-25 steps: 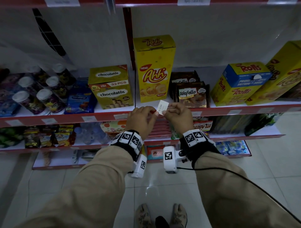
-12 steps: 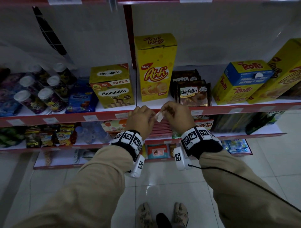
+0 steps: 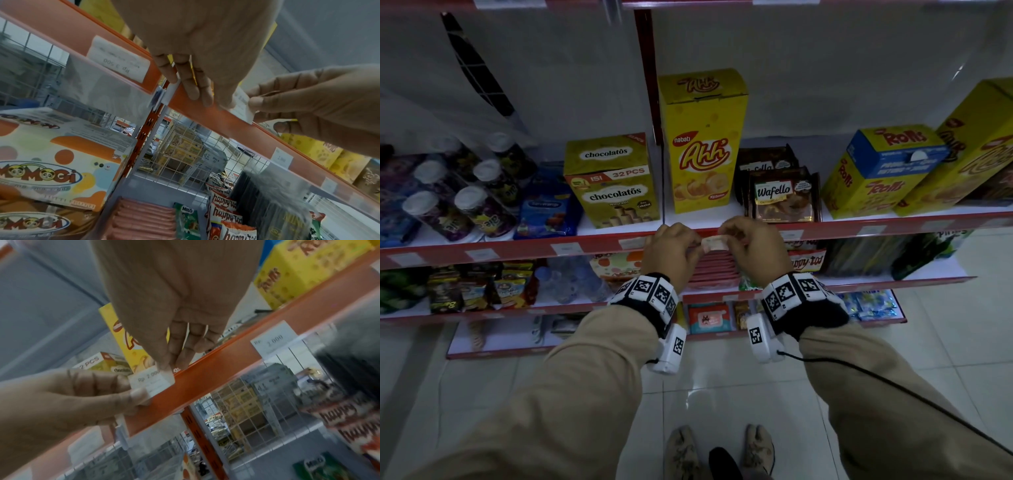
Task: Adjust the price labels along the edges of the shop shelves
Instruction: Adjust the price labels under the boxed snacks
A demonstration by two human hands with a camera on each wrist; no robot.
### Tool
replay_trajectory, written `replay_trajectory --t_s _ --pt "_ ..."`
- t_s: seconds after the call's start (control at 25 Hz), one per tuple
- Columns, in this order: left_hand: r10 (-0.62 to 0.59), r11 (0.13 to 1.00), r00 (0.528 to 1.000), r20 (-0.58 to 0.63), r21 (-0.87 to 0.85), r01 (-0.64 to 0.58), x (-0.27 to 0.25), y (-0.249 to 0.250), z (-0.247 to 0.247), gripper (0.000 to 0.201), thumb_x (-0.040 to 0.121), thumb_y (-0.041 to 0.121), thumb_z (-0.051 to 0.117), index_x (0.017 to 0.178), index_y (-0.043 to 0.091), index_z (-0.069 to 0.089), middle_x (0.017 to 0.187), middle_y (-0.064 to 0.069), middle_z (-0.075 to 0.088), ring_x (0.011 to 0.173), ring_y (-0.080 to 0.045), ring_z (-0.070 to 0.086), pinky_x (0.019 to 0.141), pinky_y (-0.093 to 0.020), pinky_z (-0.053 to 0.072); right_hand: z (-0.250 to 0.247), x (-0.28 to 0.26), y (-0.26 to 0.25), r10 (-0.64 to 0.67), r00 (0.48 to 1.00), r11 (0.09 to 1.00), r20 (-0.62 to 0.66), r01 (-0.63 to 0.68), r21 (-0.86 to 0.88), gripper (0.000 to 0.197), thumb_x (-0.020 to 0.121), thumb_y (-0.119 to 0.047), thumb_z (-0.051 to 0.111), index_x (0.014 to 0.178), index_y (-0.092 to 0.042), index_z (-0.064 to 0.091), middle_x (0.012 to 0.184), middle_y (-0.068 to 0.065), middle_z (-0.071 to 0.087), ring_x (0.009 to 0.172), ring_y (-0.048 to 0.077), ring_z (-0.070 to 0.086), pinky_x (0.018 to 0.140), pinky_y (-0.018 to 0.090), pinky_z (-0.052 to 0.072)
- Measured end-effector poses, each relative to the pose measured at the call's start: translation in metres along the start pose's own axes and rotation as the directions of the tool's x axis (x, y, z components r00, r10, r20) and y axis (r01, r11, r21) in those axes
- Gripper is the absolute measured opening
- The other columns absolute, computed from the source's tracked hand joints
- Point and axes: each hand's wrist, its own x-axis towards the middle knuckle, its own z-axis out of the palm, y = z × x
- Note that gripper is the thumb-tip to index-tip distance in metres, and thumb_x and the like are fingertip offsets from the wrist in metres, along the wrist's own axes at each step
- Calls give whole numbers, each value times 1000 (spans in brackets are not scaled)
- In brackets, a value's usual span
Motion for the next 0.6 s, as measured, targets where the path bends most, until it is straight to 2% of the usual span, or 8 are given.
replay_trajectory --t_s 0.08,0.16,0.28,0.48,0.6 --pt "26 1000 999 -34 9 -25 -2 -3 1 22 91 33 60 99 15 69 105 -3 64 103 -27 51 90 -38 35 -3 4 1 -12 1000 997 8 13 -79 11 88 -11 61 94 -15 68 89 4 70 78 15 61 71 29 50" --pt "63 997 996 -61 36 -61 -4 -6 1 19 91 33 60 98 18 69 103 0 65 101 -25 53 88 -35 32 -6 7 4 -6 998 997 -61 2 -74 11 88 -10 60 93 -15 68 89 3 69 80 15 59 70 27 47" --pt "96 993 993 -63 81 -91 -5 -8 2 19 92 36 57 101 22 66 100 2 65 101 -23 53 86 -32 31 -7 11 7 -58 985 991 -165 38 -126 12 88 -6 58 94 -11 67 94 6 66 91 22 56 76 32 44" --pt "65 997 993 -101 53 -60 -3 -4 1 30 89 38 59 115 24 53 97 4 65 104 -22 48 86 -35 32 3 11 5 -117 988 957 -106 83 -279 13 86 -5 58 95 -10 67 96 11 65 96 33 54 81 41 43" --pt "70 995 994 -81 75 -64 -3 -2 1 38 90 40 57 124 25 49 101 6 65 105 -23 46 86 -35 29 7 9 4 -95 994 941 -59 71 -332 16 87 -8 56 98 -12 67 99 9 65 97 32 53 82 41 42"
